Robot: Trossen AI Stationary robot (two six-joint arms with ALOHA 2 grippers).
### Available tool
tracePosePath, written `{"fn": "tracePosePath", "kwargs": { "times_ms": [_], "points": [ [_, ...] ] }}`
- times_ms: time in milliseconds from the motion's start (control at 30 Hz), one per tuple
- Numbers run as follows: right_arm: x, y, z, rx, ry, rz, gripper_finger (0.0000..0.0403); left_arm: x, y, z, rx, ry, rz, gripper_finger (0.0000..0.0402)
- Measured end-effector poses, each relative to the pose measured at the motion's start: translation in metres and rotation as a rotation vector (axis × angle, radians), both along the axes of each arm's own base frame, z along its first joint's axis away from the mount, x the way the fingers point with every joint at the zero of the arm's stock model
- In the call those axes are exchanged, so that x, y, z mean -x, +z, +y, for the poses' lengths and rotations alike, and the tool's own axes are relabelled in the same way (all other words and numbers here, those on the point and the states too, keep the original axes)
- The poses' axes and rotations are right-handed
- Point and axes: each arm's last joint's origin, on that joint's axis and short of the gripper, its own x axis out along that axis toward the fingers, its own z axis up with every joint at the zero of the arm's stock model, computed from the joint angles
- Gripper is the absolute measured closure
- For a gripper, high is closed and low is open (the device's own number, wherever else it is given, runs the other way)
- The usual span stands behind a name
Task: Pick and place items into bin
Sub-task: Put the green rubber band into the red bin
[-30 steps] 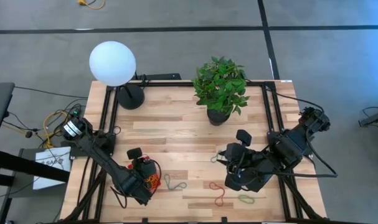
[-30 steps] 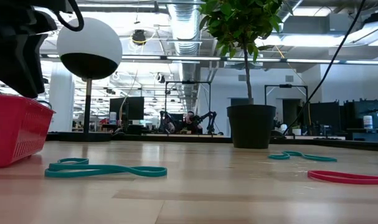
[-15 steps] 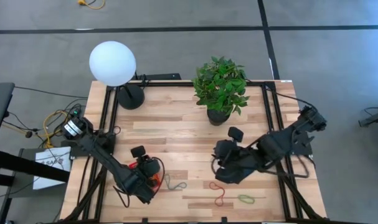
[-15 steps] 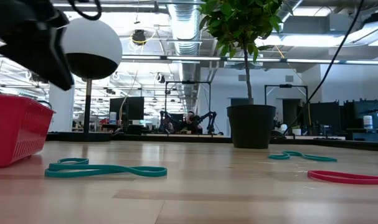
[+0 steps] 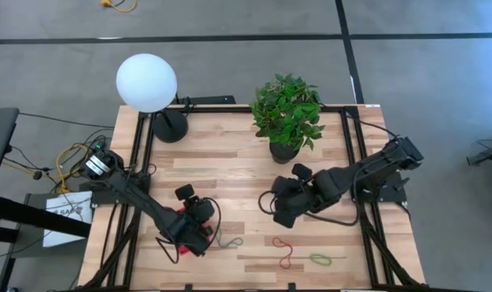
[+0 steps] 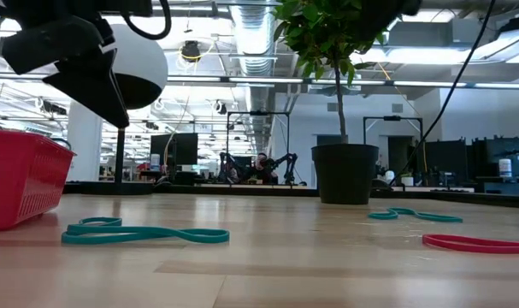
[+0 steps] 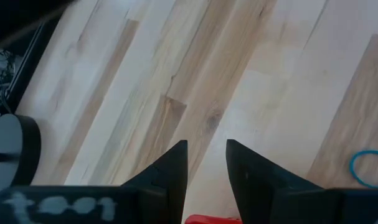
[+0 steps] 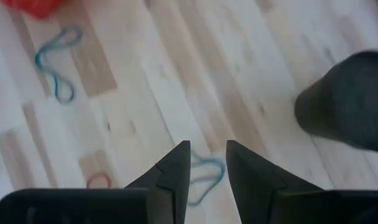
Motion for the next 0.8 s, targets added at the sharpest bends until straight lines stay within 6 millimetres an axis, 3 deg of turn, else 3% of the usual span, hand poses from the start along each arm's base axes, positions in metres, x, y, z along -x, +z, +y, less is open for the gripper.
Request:
{"fn": "tracePosePath", "kwargs": {
  "times_ms": [167, 333, 533, 667, 800],
  "points": [
    [0.01, -0.013, 0.002, 0.024, 0.071, 0.105, 0.0305, 0.0, 0.0, 0.001, 0.0, 0.004, 0.0, 0.0299],
    [0.04, 0.013, 0.007, 0.056, 0.078, 0.033, 0.0305, 0.001, 0.0, -0.002, 0.006, -0.004, 0.004, 0.0299],
    [0.092, 0.048, 0.01, 0.117, 0.023, -0.162, 0.0305, 0.002, 0.0, -0.003, 0.008, -0.005, 0.002, 0.0299],
    [0.114, 0.031, 0.021, 0.01, -0.085, -0.299, 0.0305, 0.002, 0.0, -0.002, 0.003, -0.005, -0.002, 0.0299],
    [0.123, -0.005, 0.053, -0.271, -0.048, -0.192, 0.0305, 0.002, 0.0, -0.003, 0.004, -0.005, -0.003, 0.0299]
  ]
}}
